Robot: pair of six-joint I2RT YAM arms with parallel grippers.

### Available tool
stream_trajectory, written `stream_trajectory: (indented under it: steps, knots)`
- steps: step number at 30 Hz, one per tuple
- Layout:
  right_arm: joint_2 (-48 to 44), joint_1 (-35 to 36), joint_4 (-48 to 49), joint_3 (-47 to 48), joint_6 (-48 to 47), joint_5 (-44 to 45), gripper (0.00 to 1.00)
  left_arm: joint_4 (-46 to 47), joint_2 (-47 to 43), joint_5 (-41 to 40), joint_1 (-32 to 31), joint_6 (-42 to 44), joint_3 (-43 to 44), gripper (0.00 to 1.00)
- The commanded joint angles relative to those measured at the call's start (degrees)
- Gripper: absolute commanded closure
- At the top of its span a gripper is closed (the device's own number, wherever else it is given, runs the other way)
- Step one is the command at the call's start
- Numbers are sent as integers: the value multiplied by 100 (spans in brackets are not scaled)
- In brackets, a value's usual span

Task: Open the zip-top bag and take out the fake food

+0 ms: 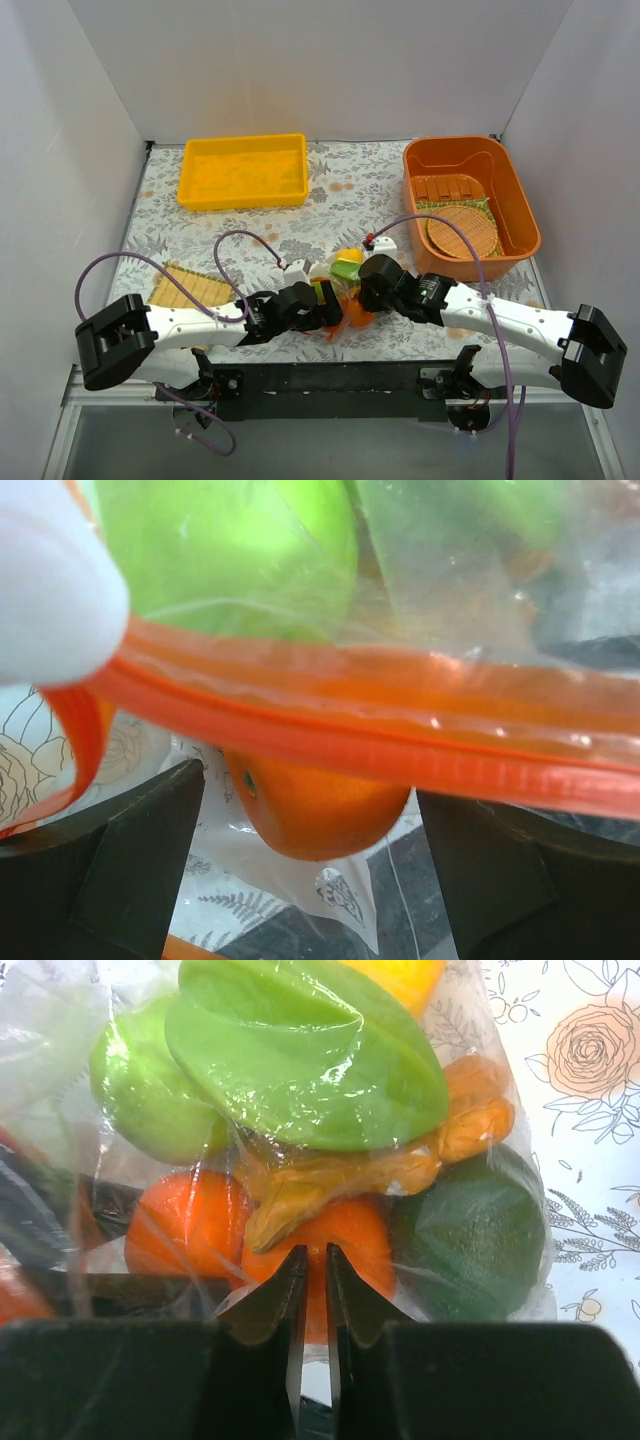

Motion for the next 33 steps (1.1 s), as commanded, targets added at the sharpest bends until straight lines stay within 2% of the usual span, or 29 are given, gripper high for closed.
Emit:
stream_trajectory:
  steps: [1,3,7,14,17,22,30,33]
  knots:
    - [183,0,-242,-118,-45,-14,82,-668,274,-296,-66,144,385,11]
    - [157,0,-268,-91,-62,21,82,-879,301,-532,-75,56,438,12]
    - [87,-9,-374,-109,-36,109,82,-1195,266,-989,-84,-6,578,31]
    - [-159,-88,-497,-276,43,223,82,-1345,-234,-1061,-75,205,553,55]
    - [-282,-132,-515,-337,52,240,82,-1415,-472,-1035,-84,223,465,60]
    - [-371,-141,-523,-320,87,293,83,-1564,-920,-877,-75,249,315,67]
    - [-555,-141,-331,-346,34,258,83,-2584,-2202,-1000,-66,-103,394,69]
    - [-520,-141,-251,-302,-10,232,83,-2944,-2265,-1035,-58,-181,596,69]
